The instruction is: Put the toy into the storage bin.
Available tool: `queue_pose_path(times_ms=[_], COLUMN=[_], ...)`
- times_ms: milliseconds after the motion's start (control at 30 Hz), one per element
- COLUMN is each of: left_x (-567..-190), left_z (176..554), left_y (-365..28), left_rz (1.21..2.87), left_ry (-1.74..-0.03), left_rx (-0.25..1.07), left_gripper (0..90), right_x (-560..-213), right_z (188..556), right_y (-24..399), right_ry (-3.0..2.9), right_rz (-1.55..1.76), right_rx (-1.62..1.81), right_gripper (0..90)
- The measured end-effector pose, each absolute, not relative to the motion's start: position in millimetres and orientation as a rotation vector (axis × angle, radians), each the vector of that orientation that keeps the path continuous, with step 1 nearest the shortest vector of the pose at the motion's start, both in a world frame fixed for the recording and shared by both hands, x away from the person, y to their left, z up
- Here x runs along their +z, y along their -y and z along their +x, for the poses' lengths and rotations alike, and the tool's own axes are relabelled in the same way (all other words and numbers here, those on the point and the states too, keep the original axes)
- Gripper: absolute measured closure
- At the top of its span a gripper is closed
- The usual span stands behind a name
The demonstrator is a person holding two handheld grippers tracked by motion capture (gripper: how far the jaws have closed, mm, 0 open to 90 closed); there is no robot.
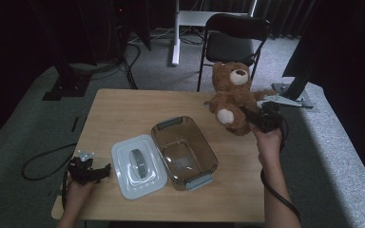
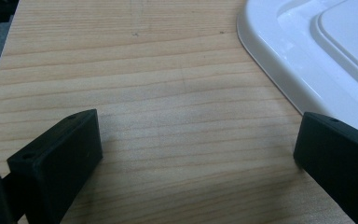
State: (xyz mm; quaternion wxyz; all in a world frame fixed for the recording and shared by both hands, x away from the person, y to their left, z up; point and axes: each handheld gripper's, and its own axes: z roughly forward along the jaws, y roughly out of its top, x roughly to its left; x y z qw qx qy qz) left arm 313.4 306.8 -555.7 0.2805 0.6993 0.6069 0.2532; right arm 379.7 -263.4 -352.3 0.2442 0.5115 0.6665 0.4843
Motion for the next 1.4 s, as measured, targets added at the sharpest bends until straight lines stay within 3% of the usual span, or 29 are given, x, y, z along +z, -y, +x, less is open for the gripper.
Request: queue_pose_path(times_ms=[333,767,1200,1233,1400], left_x=[-556,-556,-556,-556,-556], left_z=[313,313,313,313,313], left_y=[-307,-307,-307,-307,-307], left_rz=[1.877,1.877,1.878,1.878,1.876], left_ry=[-1.627,-1.627,-1.627,-1.627,-1.628], left_rx=[0.678,0.677,0.676,0.676,0.677], left_gripper=[1.6,1.6,1.6,1.6,1.6], right_x=[-331,-338,-400,-422,-434], right_z=[341,304,309,311,309], right_y=[211,154,128,126,125], right_ry=[-1.903,-2.053,-2.200,-2.247,-2.264], right_rz=[1.190,1.028,1.089,1.103,1.094], right_rx=[1.356,1.404,1.256,1.214,1.186], right_gripper=[65.8,65.6,63.8,62.4,61.0])
